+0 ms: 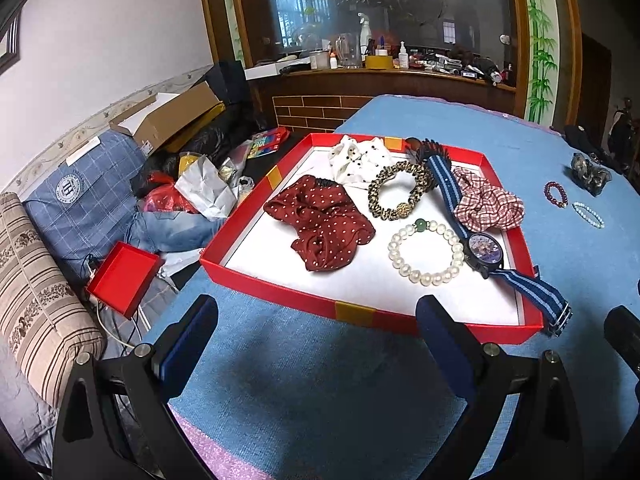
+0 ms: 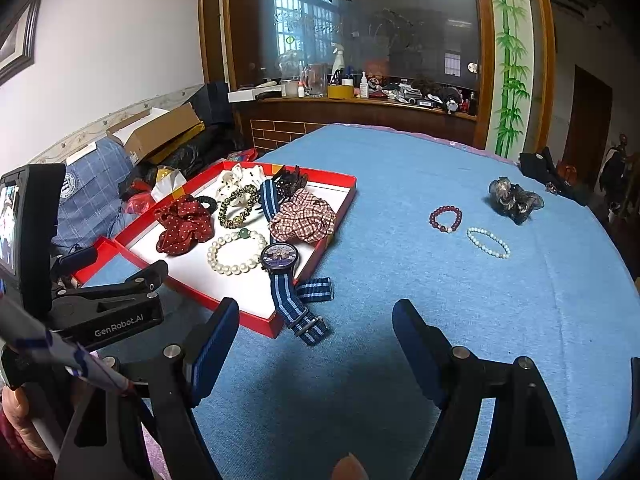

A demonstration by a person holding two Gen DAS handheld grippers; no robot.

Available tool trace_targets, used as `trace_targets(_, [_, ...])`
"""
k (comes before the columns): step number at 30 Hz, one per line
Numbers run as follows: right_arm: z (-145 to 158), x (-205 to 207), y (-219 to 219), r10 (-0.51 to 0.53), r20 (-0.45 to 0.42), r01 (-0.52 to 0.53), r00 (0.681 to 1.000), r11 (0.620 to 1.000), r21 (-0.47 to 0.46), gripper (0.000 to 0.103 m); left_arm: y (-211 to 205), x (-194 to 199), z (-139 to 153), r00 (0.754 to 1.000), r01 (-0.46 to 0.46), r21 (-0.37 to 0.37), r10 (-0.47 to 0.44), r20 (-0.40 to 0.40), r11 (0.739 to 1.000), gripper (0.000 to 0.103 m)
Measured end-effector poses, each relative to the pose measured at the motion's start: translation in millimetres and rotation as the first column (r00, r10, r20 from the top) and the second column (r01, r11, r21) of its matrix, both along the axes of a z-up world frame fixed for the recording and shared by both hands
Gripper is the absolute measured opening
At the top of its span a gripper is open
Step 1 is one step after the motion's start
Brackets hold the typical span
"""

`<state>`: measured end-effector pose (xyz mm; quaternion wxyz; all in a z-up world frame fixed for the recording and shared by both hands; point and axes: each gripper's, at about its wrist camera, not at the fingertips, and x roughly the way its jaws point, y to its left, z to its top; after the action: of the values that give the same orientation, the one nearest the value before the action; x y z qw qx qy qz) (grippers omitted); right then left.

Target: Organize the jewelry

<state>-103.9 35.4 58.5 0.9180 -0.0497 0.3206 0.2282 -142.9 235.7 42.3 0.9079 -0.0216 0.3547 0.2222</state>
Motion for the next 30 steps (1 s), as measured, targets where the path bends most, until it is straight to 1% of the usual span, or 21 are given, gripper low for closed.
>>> trace_targets(4, [-1.1, 0.9, 0.8, -0.002, -0.003, 0.002, 1.000, 1.000, -0.001, 0.083, 3.1, -0.3, -0.5, 1.000, -0.006, -0.010, 0.006, -0.003, 1.000, 0.099])
trace_targets(16, [-3.4, 2.6, 1.1, -0.005, -0.011, 0.005, 1.000, 1.000, -0.004, 0.083, 2.3, -1.3, -0.4, 1.000, -0.013, 0.007, 0.013, -0.004, 1.000, 0.099])
trace_targets(30, [-5.2, 5.3, 0.8, -0.008, -0.023, 0.008, 1.000, 1.000, -0.003, 0.083, 1.4, -0.5, -0.4, 1.000, -0.013, 0.008, 0.013, -0.005, 1.000, 0.099])
